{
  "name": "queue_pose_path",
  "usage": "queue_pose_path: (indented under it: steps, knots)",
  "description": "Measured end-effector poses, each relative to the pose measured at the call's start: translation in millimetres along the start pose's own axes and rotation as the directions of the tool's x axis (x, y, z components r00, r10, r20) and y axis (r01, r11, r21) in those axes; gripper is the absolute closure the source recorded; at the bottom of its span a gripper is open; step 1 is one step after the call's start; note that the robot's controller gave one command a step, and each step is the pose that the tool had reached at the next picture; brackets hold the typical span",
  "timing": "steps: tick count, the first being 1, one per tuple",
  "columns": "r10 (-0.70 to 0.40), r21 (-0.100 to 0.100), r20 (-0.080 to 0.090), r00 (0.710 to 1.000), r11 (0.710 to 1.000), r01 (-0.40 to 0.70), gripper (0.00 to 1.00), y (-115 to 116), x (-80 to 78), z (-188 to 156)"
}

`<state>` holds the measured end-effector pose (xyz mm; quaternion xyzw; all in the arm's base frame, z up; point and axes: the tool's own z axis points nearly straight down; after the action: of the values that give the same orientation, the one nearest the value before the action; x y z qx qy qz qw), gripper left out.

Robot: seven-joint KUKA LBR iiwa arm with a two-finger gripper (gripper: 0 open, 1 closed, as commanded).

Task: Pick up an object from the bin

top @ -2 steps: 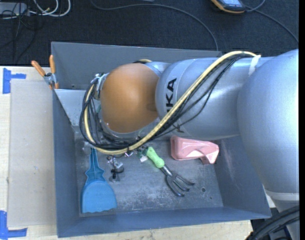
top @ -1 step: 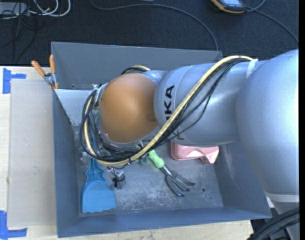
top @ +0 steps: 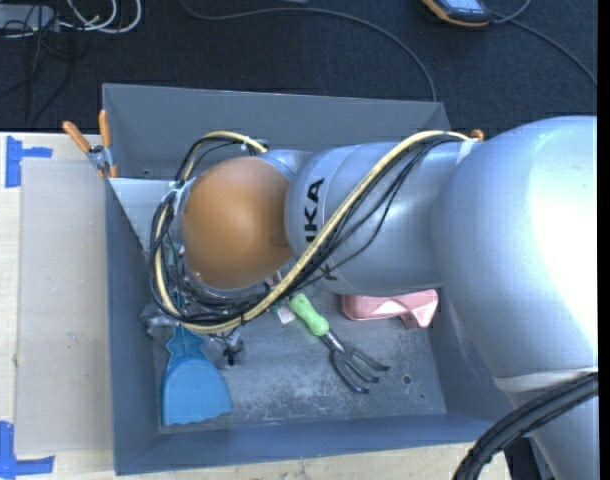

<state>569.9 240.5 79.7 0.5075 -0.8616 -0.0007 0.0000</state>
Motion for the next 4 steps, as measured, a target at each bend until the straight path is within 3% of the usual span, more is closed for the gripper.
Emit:
queue_pose_path:
  steps: [1, 4]
  knots:
    - [-0.192, -0.007, -0.002, 0.981, 0.981, 0.192, 1.00, 0.2, 0.1, 9.7]
    - [-0.191, -0.013, -0.007, 0.982, 0.982, 0.191, 1.00, 2.2, 1.6, -13.6]
